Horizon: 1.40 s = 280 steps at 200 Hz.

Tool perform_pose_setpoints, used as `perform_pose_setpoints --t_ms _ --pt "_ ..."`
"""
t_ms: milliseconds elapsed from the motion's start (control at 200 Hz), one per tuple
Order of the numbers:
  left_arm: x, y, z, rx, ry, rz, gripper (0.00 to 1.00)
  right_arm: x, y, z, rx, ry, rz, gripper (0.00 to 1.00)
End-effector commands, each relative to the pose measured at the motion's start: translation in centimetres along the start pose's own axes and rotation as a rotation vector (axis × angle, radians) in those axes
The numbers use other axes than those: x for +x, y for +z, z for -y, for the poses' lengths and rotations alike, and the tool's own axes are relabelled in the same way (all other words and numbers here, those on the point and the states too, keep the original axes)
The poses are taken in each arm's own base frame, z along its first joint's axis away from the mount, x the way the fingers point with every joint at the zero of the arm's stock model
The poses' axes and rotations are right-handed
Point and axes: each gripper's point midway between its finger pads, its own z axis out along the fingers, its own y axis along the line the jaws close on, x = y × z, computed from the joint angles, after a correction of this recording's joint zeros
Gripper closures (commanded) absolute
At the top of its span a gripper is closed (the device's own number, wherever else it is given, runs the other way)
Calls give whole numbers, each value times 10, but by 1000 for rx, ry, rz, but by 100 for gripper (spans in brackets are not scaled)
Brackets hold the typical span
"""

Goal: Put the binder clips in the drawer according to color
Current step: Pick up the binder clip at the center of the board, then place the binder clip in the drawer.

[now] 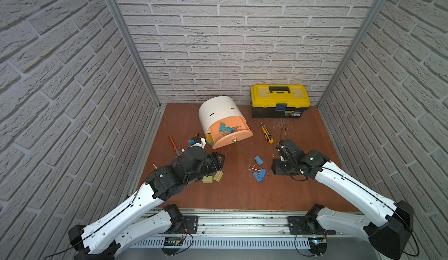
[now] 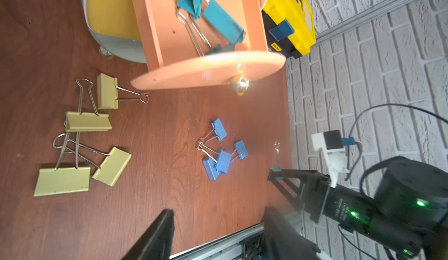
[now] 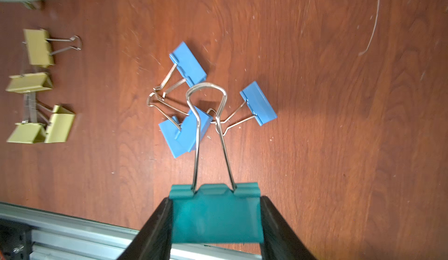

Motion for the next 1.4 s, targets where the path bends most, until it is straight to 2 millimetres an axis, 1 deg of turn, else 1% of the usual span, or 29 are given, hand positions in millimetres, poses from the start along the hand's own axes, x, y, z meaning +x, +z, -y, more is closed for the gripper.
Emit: perform_pose_setpoints --t_ms 0,130,245,405,635,750,885,1005,1145,1395 --pt "-11 -5 8 29 29 -24 36 -26 -21 -10 -7 -54 55 61" --pt "-28 -1 13 36 27 -26 37 -58 -44 -33 -59 -79 108 61" --pt "-41 4 17 46 16 -24 37 -83 -59 -55 -109 -105 133 62" --pt "-56 11 20 52 6 -21 37 -111 -71 -85 -182 -139 150 62" --pt "-76 17 20 59 -10 -3 37 -147 -78 -127 -283 -178 168 63" --pt "-84 20 18 62 -23 5 37 -162 -77 -147 -328 -194 168 63" --pt "-95 24 17 62 -38 16 37 -176 -72 -162 -352 -199 172 63" --pt "-101 25 17 66 -40 17 37 -184 -66 -174 -368 -206 165 63" --pt "-104 26 13 62 -47 15 37 -188 -55 -183 -373 -211 152 63" --pt "-106 26 7 59 -63 17 37 -193 -38 -187 -355 -214 140 62"
